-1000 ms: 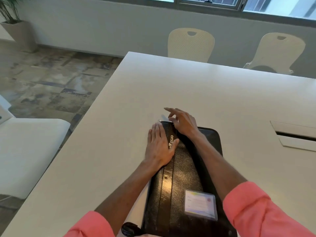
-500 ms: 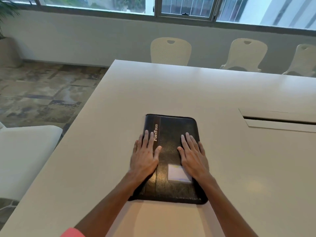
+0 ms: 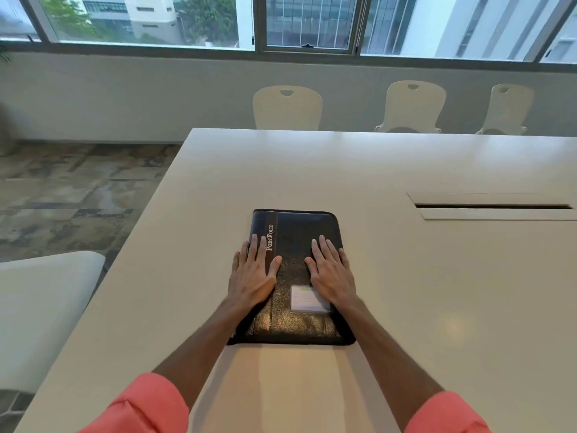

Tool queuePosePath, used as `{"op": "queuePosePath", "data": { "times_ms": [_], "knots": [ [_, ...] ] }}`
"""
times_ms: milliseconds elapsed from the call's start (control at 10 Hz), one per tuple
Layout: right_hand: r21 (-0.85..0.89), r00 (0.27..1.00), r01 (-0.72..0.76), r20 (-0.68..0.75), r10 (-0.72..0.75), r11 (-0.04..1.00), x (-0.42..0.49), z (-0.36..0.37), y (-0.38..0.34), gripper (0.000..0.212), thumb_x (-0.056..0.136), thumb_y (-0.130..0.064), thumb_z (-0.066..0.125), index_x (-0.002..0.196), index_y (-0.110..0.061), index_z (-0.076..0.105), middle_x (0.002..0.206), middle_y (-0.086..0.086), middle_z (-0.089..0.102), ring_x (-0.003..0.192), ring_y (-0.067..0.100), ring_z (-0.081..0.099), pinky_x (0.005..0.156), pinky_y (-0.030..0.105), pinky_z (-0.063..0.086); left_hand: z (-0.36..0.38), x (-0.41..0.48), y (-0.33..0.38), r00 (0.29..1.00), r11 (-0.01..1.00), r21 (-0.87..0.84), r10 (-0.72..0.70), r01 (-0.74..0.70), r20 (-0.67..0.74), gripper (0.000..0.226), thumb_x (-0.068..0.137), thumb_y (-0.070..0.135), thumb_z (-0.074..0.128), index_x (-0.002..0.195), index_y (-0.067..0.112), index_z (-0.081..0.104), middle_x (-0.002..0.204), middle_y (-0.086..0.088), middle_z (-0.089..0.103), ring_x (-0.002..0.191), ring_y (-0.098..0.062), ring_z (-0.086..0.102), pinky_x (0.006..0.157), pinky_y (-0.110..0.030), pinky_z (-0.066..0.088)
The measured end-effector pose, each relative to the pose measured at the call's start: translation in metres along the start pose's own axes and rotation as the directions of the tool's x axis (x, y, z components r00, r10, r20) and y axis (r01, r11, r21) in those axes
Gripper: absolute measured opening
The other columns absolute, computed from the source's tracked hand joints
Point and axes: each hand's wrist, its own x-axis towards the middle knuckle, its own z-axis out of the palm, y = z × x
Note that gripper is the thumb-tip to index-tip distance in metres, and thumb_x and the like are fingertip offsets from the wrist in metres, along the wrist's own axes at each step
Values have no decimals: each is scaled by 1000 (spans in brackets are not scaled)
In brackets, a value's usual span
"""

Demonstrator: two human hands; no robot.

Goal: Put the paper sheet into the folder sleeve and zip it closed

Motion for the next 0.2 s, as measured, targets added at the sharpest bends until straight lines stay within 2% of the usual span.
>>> {"op": "queuePosePath", "data": {
  "times_ms": [100,200],
  "knots": [
    [41,999,-8,-37,9,999,-1,-6,-5,62,119,-45,23,176,-25,8,185,-4,-1,171,12,-5,139,48,-4,-5,1,4,999,999,-16,43,-44,-31,79,113,65,21,174,26,-11,182,0,-20,169,-20,-18,138,-46,-7],
    [37,996,-12,-89,15,999,9,-20,-10,62,119,-46,22,176,-26,8,185,-3,-1,171,13,-5,138,50,-6,-18,11,13,991,992,66,113,-109,-72,77,114,63,19,174,26,-14,181,0,-23,168,-19,-22,138,-46,-8]
  ]
}}
